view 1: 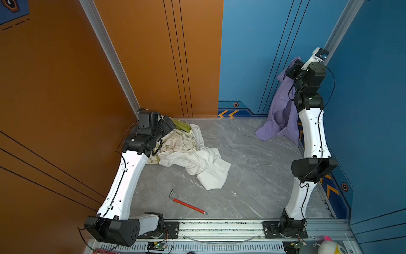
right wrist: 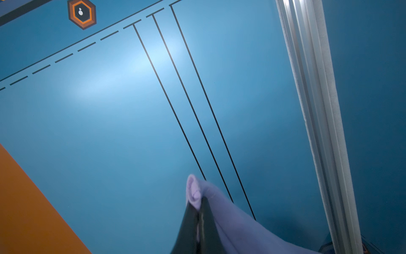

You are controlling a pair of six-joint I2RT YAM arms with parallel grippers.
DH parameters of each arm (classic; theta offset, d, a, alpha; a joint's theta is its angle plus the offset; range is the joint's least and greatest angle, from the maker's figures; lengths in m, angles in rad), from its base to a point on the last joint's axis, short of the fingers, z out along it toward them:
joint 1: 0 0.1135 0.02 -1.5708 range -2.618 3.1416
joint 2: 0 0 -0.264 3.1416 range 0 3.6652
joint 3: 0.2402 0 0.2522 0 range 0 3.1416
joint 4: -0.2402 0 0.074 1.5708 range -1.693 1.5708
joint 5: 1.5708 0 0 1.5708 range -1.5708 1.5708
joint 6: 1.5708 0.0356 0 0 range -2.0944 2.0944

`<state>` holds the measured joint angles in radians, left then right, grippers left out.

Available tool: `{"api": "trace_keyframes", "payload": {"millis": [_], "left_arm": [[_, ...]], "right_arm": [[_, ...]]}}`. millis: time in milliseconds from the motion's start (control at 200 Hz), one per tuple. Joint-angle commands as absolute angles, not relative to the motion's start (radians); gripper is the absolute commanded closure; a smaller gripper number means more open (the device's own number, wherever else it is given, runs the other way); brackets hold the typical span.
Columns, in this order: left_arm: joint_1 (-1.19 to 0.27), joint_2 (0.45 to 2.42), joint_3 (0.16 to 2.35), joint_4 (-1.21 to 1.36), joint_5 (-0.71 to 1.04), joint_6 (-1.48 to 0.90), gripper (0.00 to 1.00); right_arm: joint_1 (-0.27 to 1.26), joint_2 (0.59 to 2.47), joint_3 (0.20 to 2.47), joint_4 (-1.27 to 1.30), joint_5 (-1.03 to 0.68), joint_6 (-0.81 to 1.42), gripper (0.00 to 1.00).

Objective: Pick out a specific cloth from the pile
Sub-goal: 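Lift the lavender cloth with the right gripper and carry it away from the pile, then lower the lavender cloth onto the empty table corner and open the right gripper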

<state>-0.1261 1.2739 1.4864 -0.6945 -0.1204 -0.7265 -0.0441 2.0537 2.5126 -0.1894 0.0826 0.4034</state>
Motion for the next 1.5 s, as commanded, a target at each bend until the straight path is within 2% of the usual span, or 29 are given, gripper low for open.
{"api": "trace_keyframes", "payload": {"millis": [0, 390, 606, 936, 1221, 1496], "left_arm": [[-0.129, 1.277, 1.503, -0.664, -0.139, -0.706, 0.02], [-0.118, 1.282, 1.486, -0.639, -0.123, -0.704, 0.02], [-0.115, 1.284, 1.481, -0.638, -0.111, -0.703, 0.02], [-0.115, 1.247, 1.424, -0.635, -0.123, -0.727, 0.02], [-0.12, 1.27, 1.437, -0.62, -0.112, -0.727, 0.02], [-0.119, 1.279, 1.436, -0.615, -0.101, -0.724, 0.02]], "right_arm": [[-0.028, 2.051, 2.558, -0.12, 0.059, 0.428, 1.0], [0.0, 2.066, 2.561, -0.17, 0.028, 0.433, 1.0], [-0.006, 2.056, 2.503, -0.373, -0.038, 0.395, 1.0], [-0.016, 1.818, 1.935, -0.402, 0.12, 0.339, 1.0], [-0.051, 1.636, 1.419, -0.401, 0.271, 0.417, 1.0], [-0.08, 1.601, 1.16, -0.448, 0.293, 0.516, 1.0]]}}
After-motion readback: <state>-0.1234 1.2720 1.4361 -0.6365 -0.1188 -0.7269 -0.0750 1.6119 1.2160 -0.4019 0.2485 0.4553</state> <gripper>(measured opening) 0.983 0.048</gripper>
